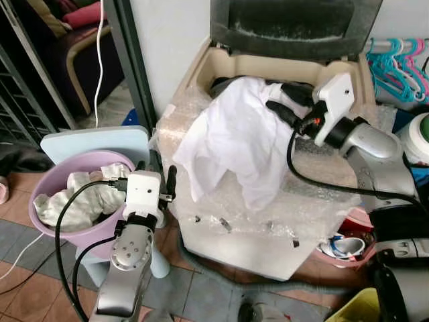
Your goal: Clothes washing
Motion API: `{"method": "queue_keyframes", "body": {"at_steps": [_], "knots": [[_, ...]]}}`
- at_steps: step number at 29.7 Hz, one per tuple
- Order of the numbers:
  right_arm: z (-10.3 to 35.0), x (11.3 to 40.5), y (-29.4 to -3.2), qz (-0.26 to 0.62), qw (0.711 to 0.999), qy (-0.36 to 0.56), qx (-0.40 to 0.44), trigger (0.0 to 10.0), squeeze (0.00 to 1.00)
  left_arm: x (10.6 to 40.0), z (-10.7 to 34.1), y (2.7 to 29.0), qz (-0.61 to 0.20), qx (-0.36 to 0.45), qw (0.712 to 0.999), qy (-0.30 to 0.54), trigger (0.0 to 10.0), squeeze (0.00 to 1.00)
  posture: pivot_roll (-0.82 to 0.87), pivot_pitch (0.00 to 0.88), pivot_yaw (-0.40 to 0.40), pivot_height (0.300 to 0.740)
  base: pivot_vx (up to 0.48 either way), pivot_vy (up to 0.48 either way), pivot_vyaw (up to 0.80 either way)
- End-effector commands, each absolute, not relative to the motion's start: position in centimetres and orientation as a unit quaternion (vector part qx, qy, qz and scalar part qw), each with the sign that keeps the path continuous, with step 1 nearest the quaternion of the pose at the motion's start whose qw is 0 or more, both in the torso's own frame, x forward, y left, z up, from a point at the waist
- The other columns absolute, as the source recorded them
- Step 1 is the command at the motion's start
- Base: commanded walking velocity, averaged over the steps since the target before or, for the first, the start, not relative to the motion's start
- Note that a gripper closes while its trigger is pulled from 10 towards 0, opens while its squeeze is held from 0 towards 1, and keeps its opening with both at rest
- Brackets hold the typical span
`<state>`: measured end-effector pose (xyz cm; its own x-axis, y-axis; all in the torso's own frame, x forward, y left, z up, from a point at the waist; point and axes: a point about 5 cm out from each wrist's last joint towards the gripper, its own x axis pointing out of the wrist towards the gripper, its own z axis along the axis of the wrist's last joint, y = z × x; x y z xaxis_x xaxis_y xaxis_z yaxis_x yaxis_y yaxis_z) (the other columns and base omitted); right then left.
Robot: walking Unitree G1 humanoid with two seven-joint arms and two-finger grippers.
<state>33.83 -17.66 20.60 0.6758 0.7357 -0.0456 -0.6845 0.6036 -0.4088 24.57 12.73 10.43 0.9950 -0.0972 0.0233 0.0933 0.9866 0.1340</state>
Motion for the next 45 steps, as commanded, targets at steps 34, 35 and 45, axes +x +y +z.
{"method": "queue_keyframes", "body": {"at_steps": [34, 35, 45], "knots": [[13.2, 35.3, -15.2, 0.205, 0.950, 0.046, -0.230, 0.0, 0.00, 24.1, 10.3, 12.9, -0.042, 0.063, 0.997, 0.003, 10.0, 0.00, 0.03, 0.000, 0.025, 0.740, 0.000, 0.000, 0.00], [13.4, 35.5, -15.1, 0.200, 0.953, 0.041, -0.224, 0.0, 0.00, 24.1, 10.3, 12.9, -0.042, 0.063, 0.997, 0.003, 10.0, 0.00, 0.03, 0.000, 0.026, 0.740, 0.000, 0.000, 0.00], [18.8, 39.2, -13.2, 0.159, 0.970, -0.025, -0.184, 0.0, 0.00, 24.5, 10.3, 12.6, -0.044, 0.062, 0.997, 0.001, 10.0, 0.00, 0.03, 0.000, 0.019, 0.740, 0.000, 0.000, 0.00]]}}
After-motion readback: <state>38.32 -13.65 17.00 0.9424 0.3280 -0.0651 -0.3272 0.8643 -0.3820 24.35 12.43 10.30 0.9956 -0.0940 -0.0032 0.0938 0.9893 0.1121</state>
